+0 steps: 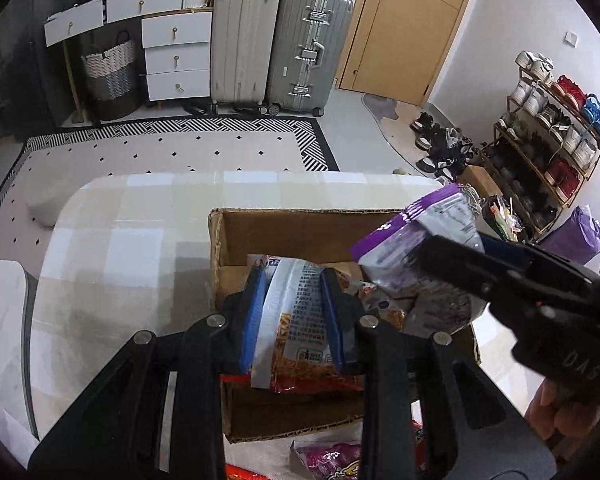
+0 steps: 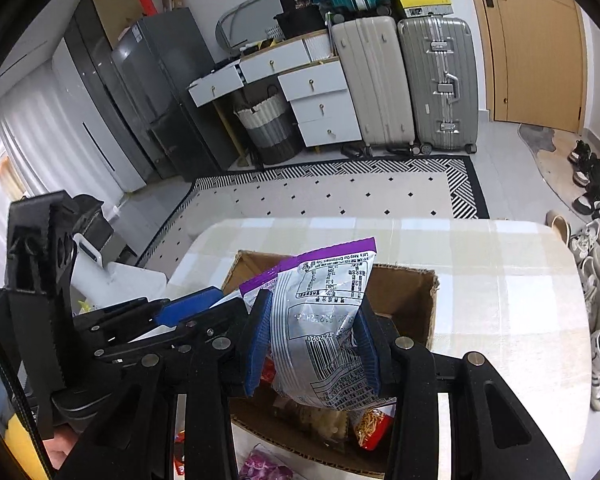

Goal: Organize snacks
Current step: 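Lower both bags into the box and open both tools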

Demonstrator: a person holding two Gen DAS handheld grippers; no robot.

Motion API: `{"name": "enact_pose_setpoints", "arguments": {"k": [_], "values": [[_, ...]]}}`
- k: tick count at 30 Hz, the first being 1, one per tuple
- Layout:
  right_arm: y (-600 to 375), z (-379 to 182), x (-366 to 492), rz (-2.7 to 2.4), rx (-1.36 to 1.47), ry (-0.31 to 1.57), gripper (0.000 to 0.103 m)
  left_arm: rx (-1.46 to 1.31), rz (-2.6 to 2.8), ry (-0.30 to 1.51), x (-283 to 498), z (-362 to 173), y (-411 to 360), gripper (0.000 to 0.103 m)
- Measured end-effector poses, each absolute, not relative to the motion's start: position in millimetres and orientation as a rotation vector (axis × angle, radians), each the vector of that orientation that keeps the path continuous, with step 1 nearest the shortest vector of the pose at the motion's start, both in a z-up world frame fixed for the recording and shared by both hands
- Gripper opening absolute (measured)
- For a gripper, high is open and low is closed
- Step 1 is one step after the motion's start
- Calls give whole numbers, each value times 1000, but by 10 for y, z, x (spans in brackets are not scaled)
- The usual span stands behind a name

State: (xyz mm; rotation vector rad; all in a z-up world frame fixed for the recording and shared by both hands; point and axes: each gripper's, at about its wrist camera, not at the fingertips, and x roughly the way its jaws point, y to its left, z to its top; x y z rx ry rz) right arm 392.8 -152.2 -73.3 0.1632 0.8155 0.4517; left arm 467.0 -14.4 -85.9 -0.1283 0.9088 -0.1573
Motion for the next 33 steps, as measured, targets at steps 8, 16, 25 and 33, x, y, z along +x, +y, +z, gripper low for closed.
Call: {"name": "enact_pose_setpoints", "arguments": {"k": [8, 16, 25, 33], "values": [[-1449, -798, 3973, 446, 157, 837, 40, -141, -169, 896, 4603, -982, -59, 25], [-1396, -807, 3881, 441, 129, 837, 40, -135, -164, 873, 4340, -801, 95, 25], [-1433, -781, 3821, 416, 124, 839, 44, -103, -161, 857, 3985, -654, 61, 25], [-1575, -541, 3567, 399, 132, 794, 44, -102, -152, 841, 3655, -451, 59, 27]]}}
